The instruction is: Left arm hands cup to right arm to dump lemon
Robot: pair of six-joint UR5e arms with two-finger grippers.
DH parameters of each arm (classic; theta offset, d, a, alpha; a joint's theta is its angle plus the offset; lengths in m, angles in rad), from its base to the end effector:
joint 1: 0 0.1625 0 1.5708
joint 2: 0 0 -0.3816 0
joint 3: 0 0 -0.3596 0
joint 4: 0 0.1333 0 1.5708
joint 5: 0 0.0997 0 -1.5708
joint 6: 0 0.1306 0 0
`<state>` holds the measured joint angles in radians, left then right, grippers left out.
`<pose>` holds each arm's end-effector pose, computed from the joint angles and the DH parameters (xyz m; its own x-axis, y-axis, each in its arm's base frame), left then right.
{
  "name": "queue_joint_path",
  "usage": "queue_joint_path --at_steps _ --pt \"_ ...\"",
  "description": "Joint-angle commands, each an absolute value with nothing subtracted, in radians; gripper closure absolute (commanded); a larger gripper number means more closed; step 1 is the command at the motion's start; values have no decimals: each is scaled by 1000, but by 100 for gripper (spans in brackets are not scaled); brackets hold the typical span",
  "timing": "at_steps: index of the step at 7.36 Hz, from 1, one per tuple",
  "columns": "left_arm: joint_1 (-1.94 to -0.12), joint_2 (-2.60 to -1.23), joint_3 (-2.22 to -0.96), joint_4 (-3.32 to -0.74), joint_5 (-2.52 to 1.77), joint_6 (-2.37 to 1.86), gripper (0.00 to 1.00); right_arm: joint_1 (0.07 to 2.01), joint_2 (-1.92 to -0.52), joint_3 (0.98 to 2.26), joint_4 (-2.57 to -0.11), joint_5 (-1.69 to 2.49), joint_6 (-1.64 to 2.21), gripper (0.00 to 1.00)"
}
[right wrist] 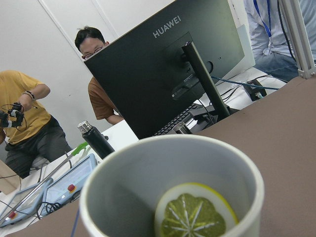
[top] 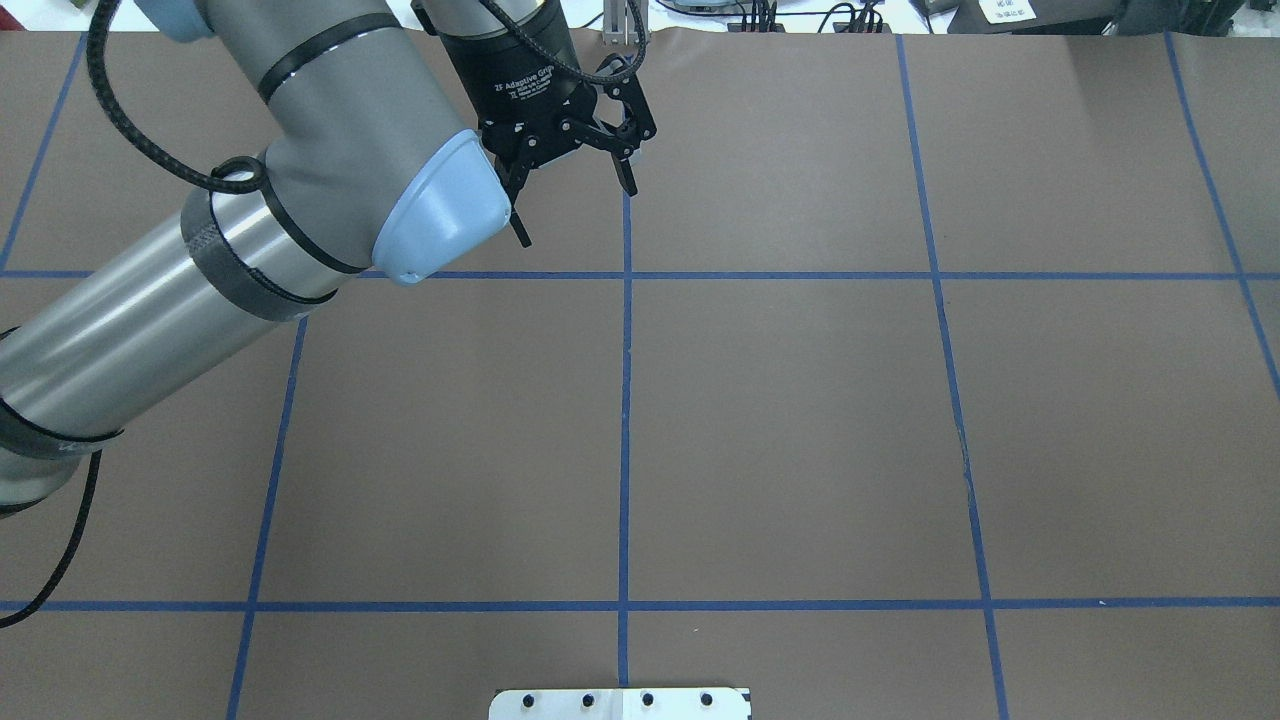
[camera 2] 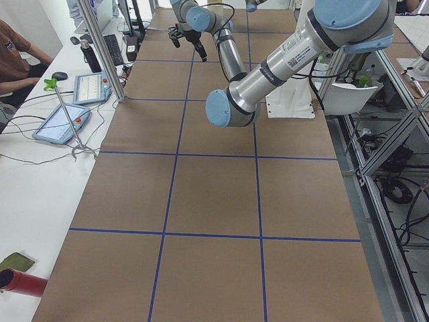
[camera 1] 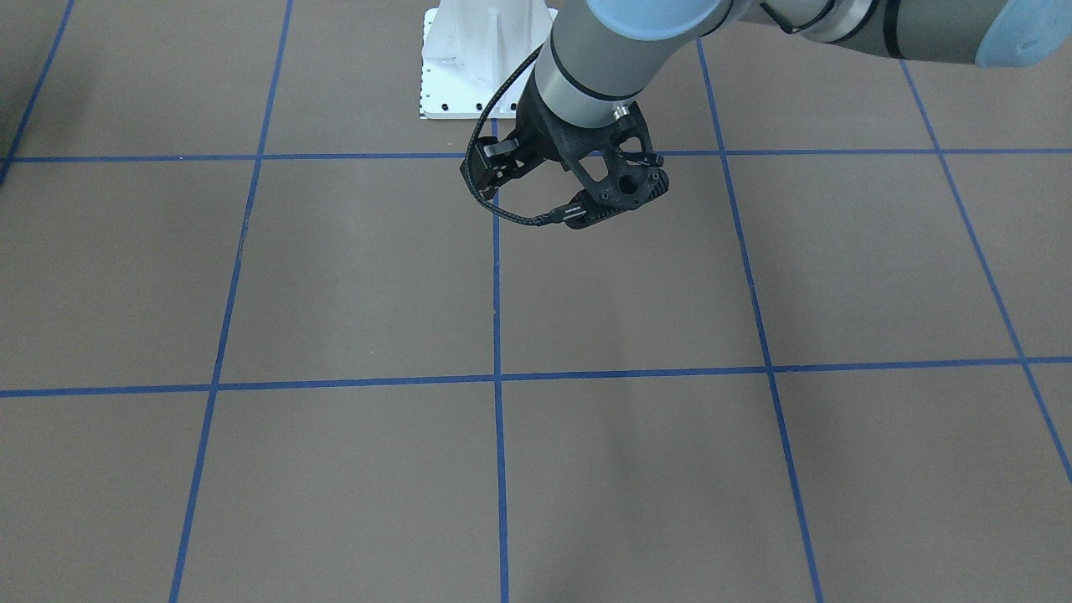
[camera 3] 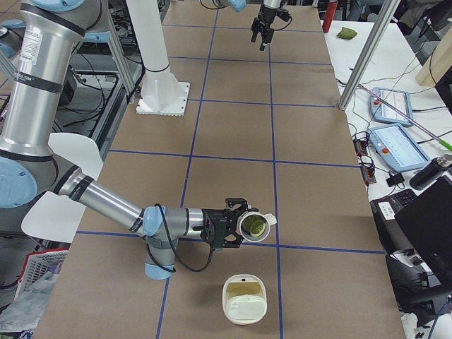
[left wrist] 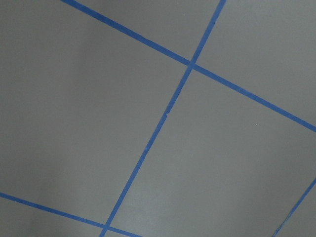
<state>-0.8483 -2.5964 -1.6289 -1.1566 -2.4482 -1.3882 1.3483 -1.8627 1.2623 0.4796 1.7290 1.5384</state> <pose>0.3884 -0.4903 0.0462 0.5396 -0.4367 -0.7198 0.0670 0.8745 -0.4803 0.0378 -0.3438 0.6477 0.0567 0.1055 0.9928 -0.9273 0.3741 0.0132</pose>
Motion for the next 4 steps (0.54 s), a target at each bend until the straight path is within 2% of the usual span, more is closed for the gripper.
queue_joint_path --at_steps 1,3,4 --pt "-848 -2597 -1629 -1157 -2448 -1387 0 1373 -1847 1255 512 1762 1658 100" --pt "-860 -2599 -1629 -1157 -2447 -1387 0 1568 -1754 1212 503 1985 1753 100" --pt "-862 -2600 -1629 -1158 -2448 -1385 0 1601 -1712 1175 503 2018 1785 100"
